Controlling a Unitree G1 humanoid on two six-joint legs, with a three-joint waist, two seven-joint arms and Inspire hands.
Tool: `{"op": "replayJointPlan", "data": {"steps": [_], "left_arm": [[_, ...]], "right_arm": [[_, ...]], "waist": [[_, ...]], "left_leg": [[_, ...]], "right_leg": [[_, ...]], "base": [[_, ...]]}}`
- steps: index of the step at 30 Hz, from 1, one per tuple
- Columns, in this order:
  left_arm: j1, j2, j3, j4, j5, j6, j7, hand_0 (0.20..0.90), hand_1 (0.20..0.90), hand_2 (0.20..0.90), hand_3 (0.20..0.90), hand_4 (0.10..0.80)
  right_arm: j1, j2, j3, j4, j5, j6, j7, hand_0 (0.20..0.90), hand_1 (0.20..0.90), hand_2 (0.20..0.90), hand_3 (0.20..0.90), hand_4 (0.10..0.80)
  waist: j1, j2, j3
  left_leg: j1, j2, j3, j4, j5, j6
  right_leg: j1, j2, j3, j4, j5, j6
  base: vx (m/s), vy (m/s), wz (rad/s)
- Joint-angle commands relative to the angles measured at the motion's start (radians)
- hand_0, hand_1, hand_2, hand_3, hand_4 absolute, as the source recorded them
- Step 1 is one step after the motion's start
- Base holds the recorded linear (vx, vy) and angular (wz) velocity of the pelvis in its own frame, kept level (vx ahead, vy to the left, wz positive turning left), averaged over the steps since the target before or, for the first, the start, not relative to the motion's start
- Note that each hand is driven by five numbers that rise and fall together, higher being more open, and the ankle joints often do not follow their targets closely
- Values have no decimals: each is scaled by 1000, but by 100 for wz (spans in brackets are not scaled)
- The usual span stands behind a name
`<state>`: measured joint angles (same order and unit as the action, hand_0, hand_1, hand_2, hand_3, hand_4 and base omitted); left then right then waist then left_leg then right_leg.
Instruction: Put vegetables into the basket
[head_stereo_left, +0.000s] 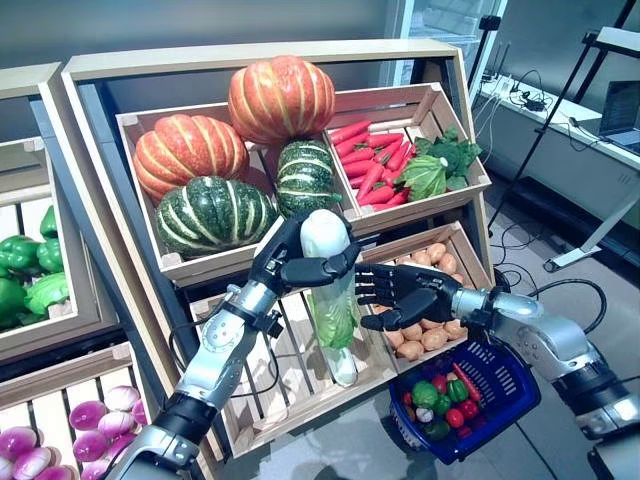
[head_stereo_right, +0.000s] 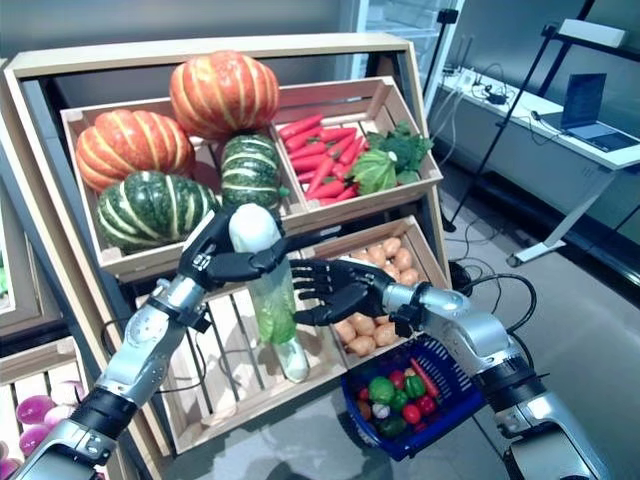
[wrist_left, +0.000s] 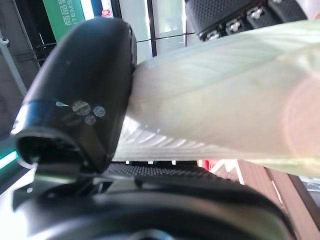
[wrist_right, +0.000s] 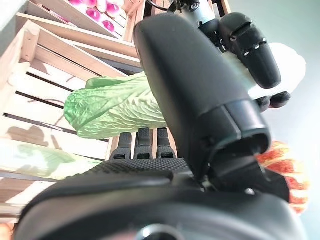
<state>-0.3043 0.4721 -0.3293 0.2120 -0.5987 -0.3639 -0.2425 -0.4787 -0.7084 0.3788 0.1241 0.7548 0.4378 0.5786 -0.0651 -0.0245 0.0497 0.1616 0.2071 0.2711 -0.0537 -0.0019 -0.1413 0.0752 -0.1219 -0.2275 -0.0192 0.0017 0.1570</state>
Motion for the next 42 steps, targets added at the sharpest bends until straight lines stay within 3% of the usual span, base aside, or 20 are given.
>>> {"op": "replayJointPlan", "data": {"steps": [1,17,27,28,29,30,36,37,39,42], "left_arm": [[-184,-70,-74,-20,-82,-144,-24,300,300,300,300,400],[-200,-186,-96,-73,-178,-151,48,300,300,300,300,400],[-212,-207,-109,-92,-180,-132,44,300,300,300,300,400],[-212,-207,-108,-95,-179,-129,45,300,300,300,300,400],[-214,-203,-106,-97,-182,-125,45,300,300,300,300,400],[-215,-200,-106,-98,-182,-123,45,300,300,300,300,400],[-210,-187,-104,-87,-183,-87,29,300,300,300,300,400],[-208,-186,-104,-84,-185,-71,25,361,361,361,361,441],[-193,-184,-101,-78,-186,-34,14,900,900,900,900,800],[-155,-162,-90,-67,-189,16,-11,900,900,900,900,800]], "right_arm": [[-223,107,34,14,55,-78,38,900,900,900,900,800],[-272,300,54,118,-45,-153,-253,900,900,900,900,800],[-275,357,58,226,-72,-145,-279,900,900,900,900,800],[-275,357,61,237,-77,-146,-273,756,756,756,756,704],[-276,353,67,251,-80,-154,-263,349,349,349,349,433],[-275,351,69,254,-80,-157,-258,300,300,300,300,400],[-272,337,47,258,-54,-216,-281,300,300,300,300,400],[-270,336,40,255,-55,-222,-289,300,300,300,300,400],[-258,333,22,240,-74,-239,-306,300,300,300,300,400],[-243,308,-3,207,-97,-257,-316,300,300,300,300,400]], "waist": [[-2,-32,-58],[8,-19,-51],[18,-17,-54],[19,-17,-55],[21,-17,-55],[21,-17,-55],[21,-16,-53],[21,-15,-53],[18,-14,-53],[16,-11,-51]], "left_leg": [[-44,-95,-17,-6,5,61],[-32,-106,-23,1,-8,68],[-25,-110,-28,-3,-12,69],[-25,-110,-28,-3,-12,69],[-26,-110,-29,-2,-12,69],[-26,-110,-29,-2,-11,69],[-28,-109,-30,-1,-13,69],[-27,-110,-31,-3,-13,70],[-26,-110,-30,-3,-15,70],[-26,-110,-29,-3,-15,71]], "right_leg": [[16,29,34,12,-11,-49],[28,21,41,13,-14,-51],[36,19,36,7,-14,-50],[36,19,36,7,-13,-50],[35,19,36,8,-14,-50],[34,19,36,8,-13,-50],[31,20,36,11,-14,-51],[31,20,37,10,-14,-50],[30,21,40,10,-16,-50],[28,21,43,12,-17,-49]], "base": [[0,0,0],[2,12,2],[2,5,4],[0,0,0],[0,0,0],[0,0,0],[0,0,0],[0,0,0],[0,0,0],[0,0,0]]}}
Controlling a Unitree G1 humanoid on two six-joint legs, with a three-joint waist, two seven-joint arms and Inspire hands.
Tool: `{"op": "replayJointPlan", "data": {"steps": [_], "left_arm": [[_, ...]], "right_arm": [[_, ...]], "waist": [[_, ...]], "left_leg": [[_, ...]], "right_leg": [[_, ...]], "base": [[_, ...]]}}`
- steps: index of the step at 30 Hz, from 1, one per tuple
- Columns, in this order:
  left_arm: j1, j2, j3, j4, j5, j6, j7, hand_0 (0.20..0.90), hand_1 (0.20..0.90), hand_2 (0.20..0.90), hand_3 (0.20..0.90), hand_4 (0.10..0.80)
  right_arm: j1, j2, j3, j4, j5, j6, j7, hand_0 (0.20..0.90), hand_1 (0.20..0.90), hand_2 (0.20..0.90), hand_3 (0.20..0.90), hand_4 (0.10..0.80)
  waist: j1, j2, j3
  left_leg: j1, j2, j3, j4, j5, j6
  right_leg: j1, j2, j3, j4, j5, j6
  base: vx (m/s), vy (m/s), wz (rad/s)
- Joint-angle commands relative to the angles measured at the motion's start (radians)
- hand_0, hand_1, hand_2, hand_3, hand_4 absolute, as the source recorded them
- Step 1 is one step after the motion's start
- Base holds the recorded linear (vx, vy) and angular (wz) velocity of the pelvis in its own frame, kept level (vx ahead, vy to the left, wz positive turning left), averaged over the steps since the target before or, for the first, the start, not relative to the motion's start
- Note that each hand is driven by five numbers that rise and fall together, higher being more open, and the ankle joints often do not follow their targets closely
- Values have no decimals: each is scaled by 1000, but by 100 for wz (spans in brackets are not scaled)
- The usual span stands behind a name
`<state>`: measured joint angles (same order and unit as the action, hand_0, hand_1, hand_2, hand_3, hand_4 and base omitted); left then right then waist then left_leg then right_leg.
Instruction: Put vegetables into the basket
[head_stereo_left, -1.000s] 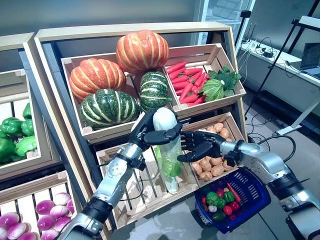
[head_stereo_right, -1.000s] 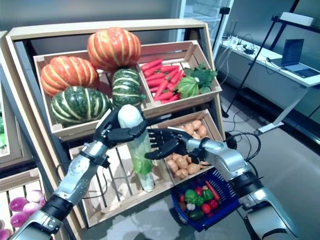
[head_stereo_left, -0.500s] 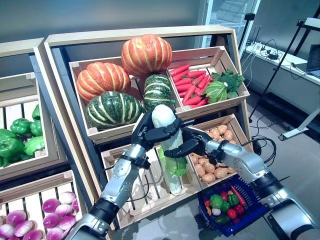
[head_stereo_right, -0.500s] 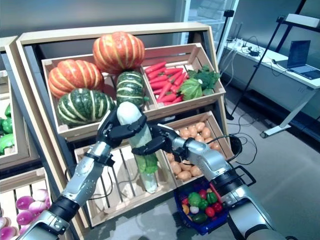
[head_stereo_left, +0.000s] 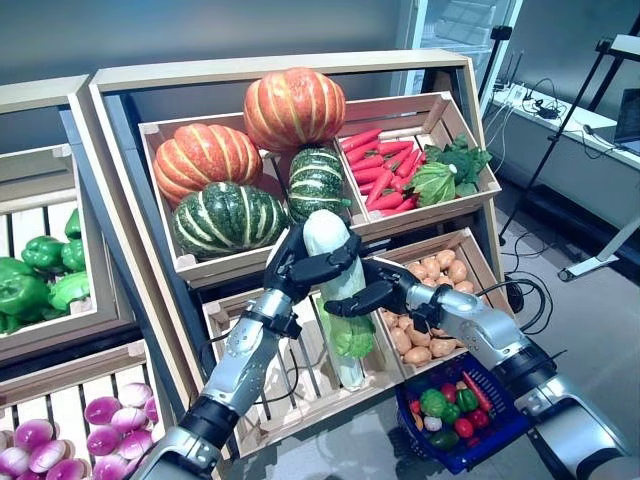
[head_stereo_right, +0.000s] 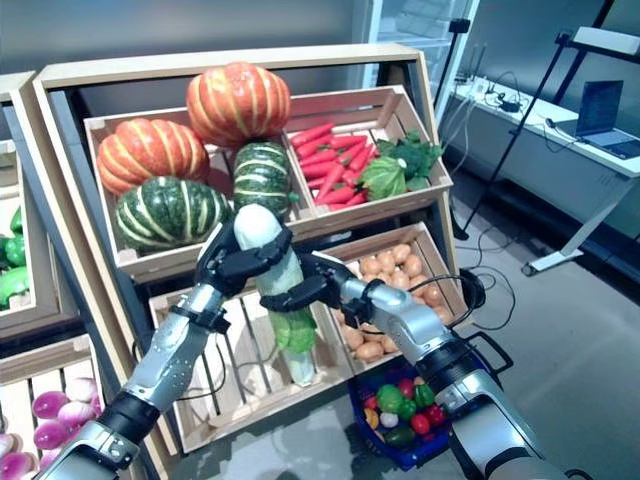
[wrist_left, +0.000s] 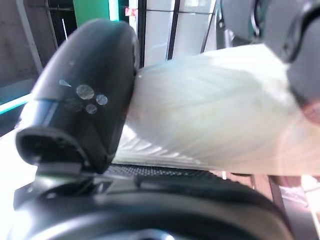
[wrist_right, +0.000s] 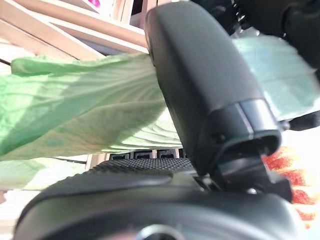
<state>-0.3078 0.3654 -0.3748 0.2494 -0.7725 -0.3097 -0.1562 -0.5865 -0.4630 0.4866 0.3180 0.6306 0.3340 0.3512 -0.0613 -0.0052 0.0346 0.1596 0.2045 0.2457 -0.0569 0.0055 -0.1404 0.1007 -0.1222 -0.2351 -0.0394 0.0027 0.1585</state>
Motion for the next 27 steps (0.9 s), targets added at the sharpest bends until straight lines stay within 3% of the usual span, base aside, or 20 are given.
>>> {"op": "replayJointPlan", "data": {"steps": [1,6,16,27], "left_arm": [[-146,-53,-43,-103,-14,-34,-99,900,900,900,900,800],[-85,2,9,-73,8,11,-154,900,900,900,900,800],[-63,91,77,-29,42,70,-207,900,900,900,900,800],[-38,146,160,57,95,52,-194,900,900,900,900,800]], "right_arm": [[-133,59,-114,9,25,-157,-90,300,300,300,300,400],[-101,-17,-170,-38,8,-175,-98,300,300,300,300,400],[-56,-161,-255,-24,8,-223,-117,300,300,300,300,400],[36,-273,-374,3,-11,-248,-134,300,300,300,300,400]], "waist": [[12,-30,-36],[12,-28,-32],[7,-31,-29],[-14,-33,-26]], "left_leg": [[-24,-107,-3,0,-22,71],[-25,-106,1,5,-23,71],[-29,-104,8,12,-26,71],[-29,-104,22,15,-28,72]], "right_leg": [[1,22,51,33,-18,-51],[0,20,54,34,-18,-49],[-2,16,53,34,-13,-45],[-10,18,70,40,-13,-41]], "base": [[0,0,0],[0,0,0],[0,0,0],[0,0,0]]}}
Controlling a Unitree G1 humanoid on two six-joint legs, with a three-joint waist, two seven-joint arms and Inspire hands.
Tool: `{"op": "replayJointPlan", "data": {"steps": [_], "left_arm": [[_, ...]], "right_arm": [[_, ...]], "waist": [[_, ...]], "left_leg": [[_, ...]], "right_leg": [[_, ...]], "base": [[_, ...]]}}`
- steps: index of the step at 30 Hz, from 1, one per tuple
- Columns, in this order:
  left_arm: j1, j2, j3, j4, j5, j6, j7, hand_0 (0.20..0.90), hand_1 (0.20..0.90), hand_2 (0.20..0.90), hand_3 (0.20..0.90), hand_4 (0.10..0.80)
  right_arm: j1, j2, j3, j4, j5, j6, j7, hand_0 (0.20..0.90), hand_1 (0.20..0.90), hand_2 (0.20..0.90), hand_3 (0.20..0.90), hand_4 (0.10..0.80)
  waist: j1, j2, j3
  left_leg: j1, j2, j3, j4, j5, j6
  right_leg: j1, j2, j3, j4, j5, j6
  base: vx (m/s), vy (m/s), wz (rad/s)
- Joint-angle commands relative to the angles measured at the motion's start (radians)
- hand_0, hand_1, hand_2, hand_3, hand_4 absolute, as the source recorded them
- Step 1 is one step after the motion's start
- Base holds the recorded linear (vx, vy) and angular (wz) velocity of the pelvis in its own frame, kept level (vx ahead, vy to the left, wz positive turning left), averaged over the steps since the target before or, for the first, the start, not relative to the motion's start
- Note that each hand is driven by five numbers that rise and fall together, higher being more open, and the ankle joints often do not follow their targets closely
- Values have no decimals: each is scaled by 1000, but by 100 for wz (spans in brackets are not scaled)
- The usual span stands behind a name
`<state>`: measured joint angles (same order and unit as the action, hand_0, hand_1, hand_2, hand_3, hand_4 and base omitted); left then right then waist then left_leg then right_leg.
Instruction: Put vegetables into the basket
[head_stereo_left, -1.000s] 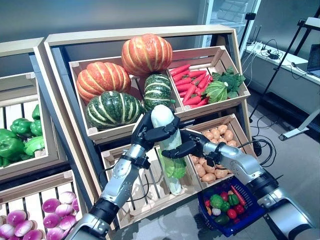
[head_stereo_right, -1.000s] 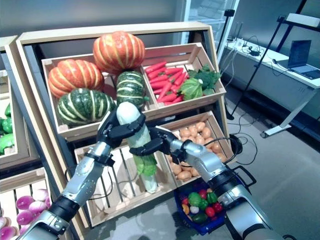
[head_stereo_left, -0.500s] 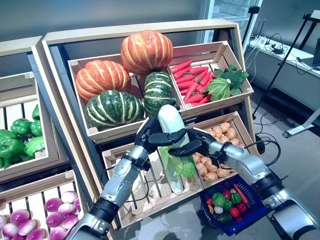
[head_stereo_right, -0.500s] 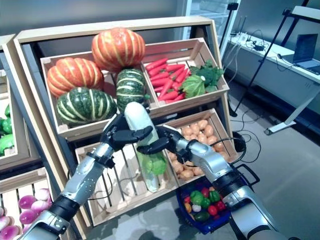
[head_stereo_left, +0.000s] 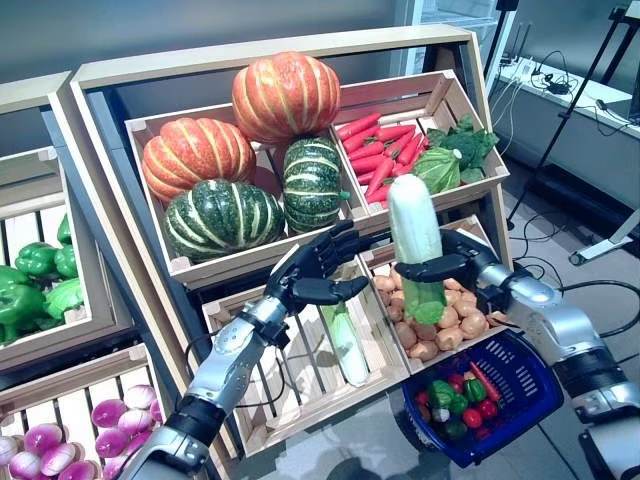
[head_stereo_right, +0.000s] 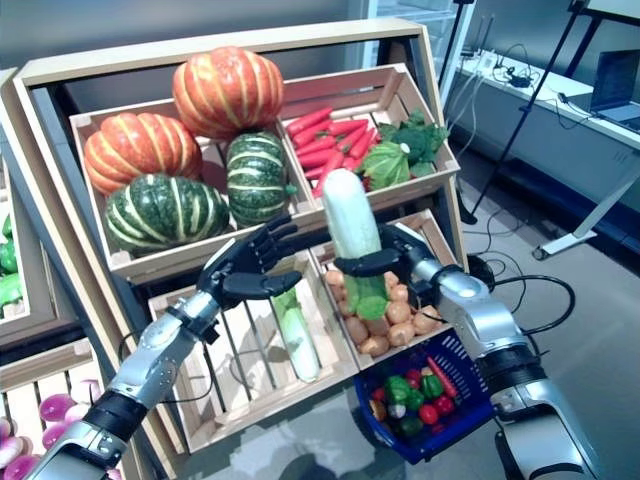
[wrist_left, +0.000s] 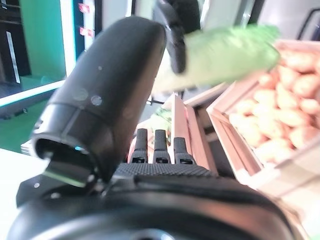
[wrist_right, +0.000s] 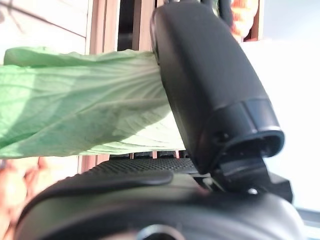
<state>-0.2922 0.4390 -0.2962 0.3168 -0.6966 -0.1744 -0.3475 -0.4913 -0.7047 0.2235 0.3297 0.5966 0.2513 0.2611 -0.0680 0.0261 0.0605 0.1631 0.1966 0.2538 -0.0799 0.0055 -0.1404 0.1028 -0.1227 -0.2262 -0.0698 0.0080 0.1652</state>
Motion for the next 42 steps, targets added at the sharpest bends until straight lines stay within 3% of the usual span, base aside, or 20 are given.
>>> {"op": "replayJointPlan", "data": {"steps": [1,8,10,15,20,23,26,30,31,38,42], "left_arm": [[-54,77,87,6,28,-89,-4,900,900,900,900,800],[-35,116,130,53,139,-128,47,900,900,900,900,800],[-45,154,125,81,322,-196,146,900,900,900,900,800],[-105,265,84,140,692,-266,370,900,900,900,900,800],[-217,355,7,198,861,-296,516,900,900,900,900,800],[-402,437,-126,258,1023,-278,663,900,900,900,900,800],[-491,465,-187,286,1106,-266,735,900,900,900,900,800],[-644,520,-323,302,1249,-206,851,900,900,900,900,800],[-689,530,-361,303,1269,-188,867,900,900,900,900,800],[-951,572,-611,277,1384,-93,866,900,900,900,900,800],[-1071,589,-734,244,1361,-39,815,900,900,900,900,800]], "right_arm": [[-45,-44,-125,-4,22,-162,-46,300,300,300,300,400],[85,-102,-227,69,3,-166,-48,300,300,300,300,400],[136,-113,-261,106,9,-162,-60,300,300,300,300,400],[219,-118,-316,204,60,-172,-70,300,300,300,300,400],[229,-95,-326,300,103,-196,-117,300,300,300,300,400],[157,-76,-297,407,158,-208,-152,300,300,300,300,400],[115,-67,-282,462,191,-219,-164,300,300,300,300,400],[33,-72,-275,557,299,-214,-161,300,300,300,300,400],[8,-73,-271,590,332,-217,-161,300,300,300,300,400],[-177,-108,-231,790,428,-203,-158,300,300,300,300,400],[-260,-128,-212,853,472,-194,-196,300,300,300,300,400]], "waist": [[-10,-65,-52],[-30,-68,-45],[-40,-68,-39],[-60,-63,-23],[-73,-49,26],[-84,-35,120],[-85,-31,170],[-91,-18,232],[-93,-13,247],[-80,13,312],[-72,31,338]], "left_leg": [[-34,-96,15,39,-28,72],[-34,-94,35,45,-31,74],[-34,-94,46,47,-31,75],[-51,-94,71,71,-40,81],[-115,-84,89,149,-62,90],[-212,-69,96,270,-96,93],[-282,-58,96,376,-123,92],[-411,-15,100,568,-187,97],[-439,-6,82,628,-238,89],[-645,28,20,920,-353,108],[-748,44,-4,1053,-388,100]], "right_leg": [[-13,18,63,72,-18,-47],[-24,20,76,79,-17,-43],[-29,22,81,82,-15,-39],[-56,24,93,104,-20,-35],[-135,21,100,198,-47,-43],[-239,0,87,318,-77,-47],[-298,-19,77,404,-96,-56],[-412,-60,57,589,-163,-86],[-435,-74,64,654,-211,-85],[-612,-147,74,921,-295,-115],[-704,-177,86,1037,-328,-117]], "base": [[-8,2,-3],[-4,-5,-2],[-26,-36,-13],[-50,-32,-12],[-146,-31,-8],[-353,-22,-7],[-223,-8,4],[-158,38,-4],[-47,54,-8],[-68,36,7],[-31,15,9]]}}
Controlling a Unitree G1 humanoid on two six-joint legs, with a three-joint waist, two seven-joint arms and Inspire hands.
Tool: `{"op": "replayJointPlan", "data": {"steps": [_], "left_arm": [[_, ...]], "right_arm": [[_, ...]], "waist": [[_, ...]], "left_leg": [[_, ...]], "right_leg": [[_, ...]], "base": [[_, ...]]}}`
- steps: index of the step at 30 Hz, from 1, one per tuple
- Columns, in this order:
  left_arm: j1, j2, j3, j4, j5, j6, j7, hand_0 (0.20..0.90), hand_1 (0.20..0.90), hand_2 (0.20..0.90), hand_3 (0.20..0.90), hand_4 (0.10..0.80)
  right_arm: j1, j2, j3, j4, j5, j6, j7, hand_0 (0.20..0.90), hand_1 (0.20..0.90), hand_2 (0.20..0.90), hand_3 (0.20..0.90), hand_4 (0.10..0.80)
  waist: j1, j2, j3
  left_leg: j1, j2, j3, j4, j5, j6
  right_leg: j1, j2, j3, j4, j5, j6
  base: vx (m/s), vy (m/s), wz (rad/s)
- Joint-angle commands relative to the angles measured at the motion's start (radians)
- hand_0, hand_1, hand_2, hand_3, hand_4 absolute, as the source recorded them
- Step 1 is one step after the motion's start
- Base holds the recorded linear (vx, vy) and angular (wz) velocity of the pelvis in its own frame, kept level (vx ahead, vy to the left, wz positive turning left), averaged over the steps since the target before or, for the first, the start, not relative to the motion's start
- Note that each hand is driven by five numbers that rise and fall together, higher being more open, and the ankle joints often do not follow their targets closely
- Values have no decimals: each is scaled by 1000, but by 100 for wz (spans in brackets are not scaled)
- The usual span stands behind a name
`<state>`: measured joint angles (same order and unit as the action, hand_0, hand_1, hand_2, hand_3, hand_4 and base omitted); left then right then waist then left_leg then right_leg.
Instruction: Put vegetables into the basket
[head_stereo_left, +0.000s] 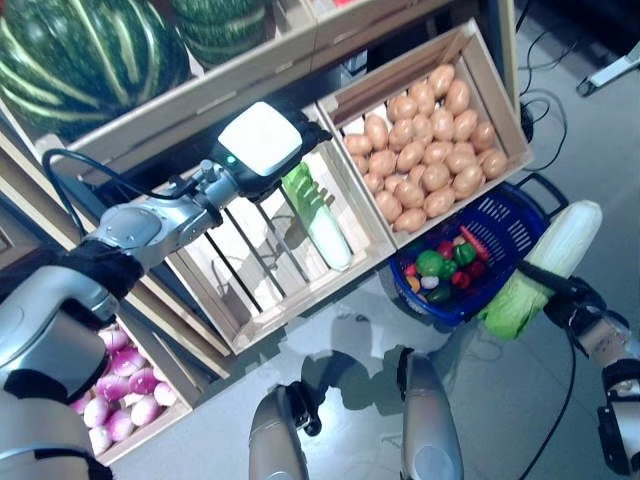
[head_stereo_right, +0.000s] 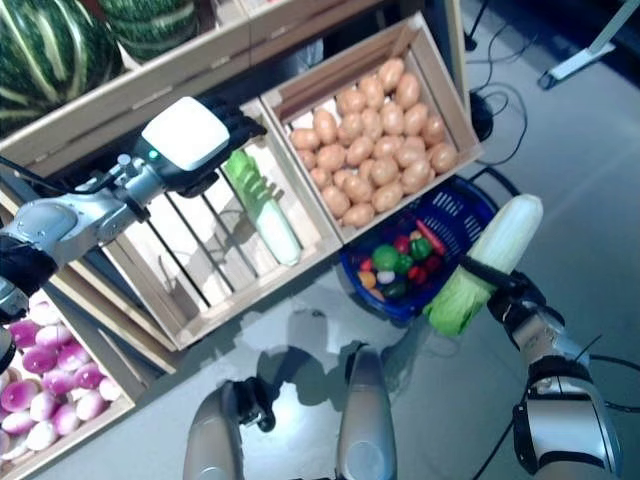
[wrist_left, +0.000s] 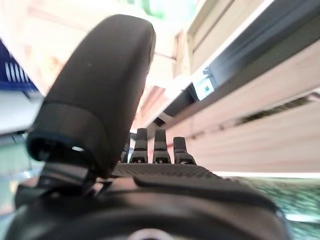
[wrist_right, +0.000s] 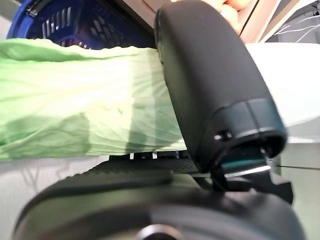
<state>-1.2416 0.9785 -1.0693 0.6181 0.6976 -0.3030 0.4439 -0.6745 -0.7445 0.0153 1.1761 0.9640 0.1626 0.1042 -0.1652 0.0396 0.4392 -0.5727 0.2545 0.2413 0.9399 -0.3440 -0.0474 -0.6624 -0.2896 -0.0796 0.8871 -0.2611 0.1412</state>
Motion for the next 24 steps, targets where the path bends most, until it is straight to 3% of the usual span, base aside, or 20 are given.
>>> {"op": "replayJointPlan", "data": {"steps": [1,5,12,18,24], "left_arm": [[-147,54,19,-60,-38,94,15,900,900,900,900,800],[-213,68,-36,-64,-63,122,-12,900,900,900,900,800],[-262,112,-69,-68,-43,104,-27,900,900,900,900,800],[-358,108,-146,-17,-31,142,-58,900,900,900,900,800],[-435,74,-179,54,-4,138,15,900,900,900,900,800]], "right_arm": [[-101,-94,-1,15,108,-93,-54,300,300,300,300,400],[-167,-112,20,42,115,-61,-73,300,300,300,300,400],[-227,-125,31,75,176,-18,-98,300,300,300,300,400],[-263,-126,44,103,175,33,-120,300,300,300,300,400],[-324,-123,97,119,173,74,-148,300,300,300,300,400]], "waist": [[28,23,-34],[34,39,-19],[55,49,-13],[63,47,-13],[69,43,-11]], "left_leg": [[-41,-8,1,66,-44,3],[-133,4,-26,177,-66,-12],[-242,27,-77,325,-99,-41],[-330,43,-126,421,-124,-61],[-420,56,-152,484,-136,-63]], "right_leg": [[36,-18,-58,112,-70,-93],[-44,-37,-39,208,-98,-90],[-138,-75,-19,355,-138,-77],[-229,-101,0,464,-156,-59],[-324,-118,14,547,-163,-49]], "base": [[0,0,0],[-1,8,13],[27,-30,4],[44,-57,10],[15,-52,3]]}}
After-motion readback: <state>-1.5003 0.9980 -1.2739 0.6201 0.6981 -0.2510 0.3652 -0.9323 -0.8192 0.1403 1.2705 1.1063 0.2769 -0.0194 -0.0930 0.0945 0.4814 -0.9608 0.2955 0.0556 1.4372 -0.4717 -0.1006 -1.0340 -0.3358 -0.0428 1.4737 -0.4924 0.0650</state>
